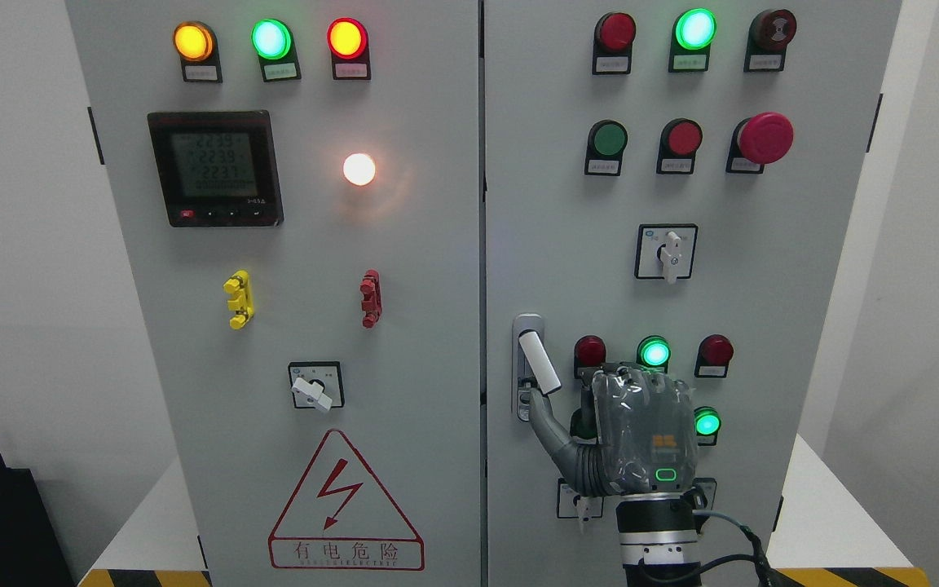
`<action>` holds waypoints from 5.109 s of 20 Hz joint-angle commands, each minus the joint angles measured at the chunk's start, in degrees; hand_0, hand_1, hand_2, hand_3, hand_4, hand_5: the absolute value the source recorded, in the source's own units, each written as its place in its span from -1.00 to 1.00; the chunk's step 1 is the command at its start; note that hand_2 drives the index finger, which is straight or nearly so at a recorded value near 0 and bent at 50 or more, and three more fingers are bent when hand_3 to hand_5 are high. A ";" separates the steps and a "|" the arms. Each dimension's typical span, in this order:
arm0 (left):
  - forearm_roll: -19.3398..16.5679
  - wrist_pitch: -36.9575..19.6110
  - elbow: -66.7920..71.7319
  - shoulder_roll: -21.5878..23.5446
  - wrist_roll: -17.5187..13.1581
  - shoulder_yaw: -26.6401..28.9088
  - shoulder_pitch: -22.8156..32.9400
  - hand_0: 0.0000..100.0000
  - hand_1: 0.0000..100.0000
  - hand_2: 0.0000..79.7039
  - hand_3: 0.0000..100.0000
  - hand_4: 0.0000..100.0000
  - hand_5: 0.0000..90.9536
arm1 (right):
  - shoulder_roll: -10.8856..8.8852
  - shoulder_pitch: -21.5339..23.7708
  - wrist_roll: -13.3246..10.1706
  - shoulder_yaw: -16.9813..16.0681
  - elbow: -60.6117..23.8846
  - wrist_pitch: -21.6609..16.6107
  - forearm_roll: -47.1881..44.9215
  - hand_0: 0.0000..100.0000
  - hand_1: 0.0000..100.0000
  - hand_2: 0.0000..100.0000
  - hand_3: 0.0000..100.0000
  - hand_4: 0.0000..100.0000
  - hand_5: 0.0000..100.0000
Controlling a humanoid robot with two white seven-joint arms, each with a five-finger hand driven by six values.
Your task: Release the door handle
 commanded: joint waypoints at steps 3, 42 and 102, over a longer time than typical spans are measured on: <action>0.00 0.03 0.96 0.01 0.05 0.62 0.00 -0.76 -0.22 -1.00 -1.00 -1.00 -1.00 | -0.10 -0.10 -0.07 -0.86 -0.41 -0.04 -0.89 -0.18 -0.52 0.95 1.00 0.89 0.96; 0.00 0.03 0.96 -0.08 0.05 0.62 0.00 -0.76 -0.22 -1.00 -1.00 -1.00 -1.00 | -0.45 -0.54 0.02 -1.57 -0.68 -0.04 -1.33 -0.15 -0.53 0.94 1.00 0.89 0.96; 0.09 0.03 0.96 0.01 0.05 0.62 0.00 -0.76 -0.22 -1.00 -1.00 -1.00 -1.00 | -1.07 -1.33 -0.50 -1.92 -0.68 -0.22 -3.27 -0.13 -0.52 0.94 1.00 0.89 0.96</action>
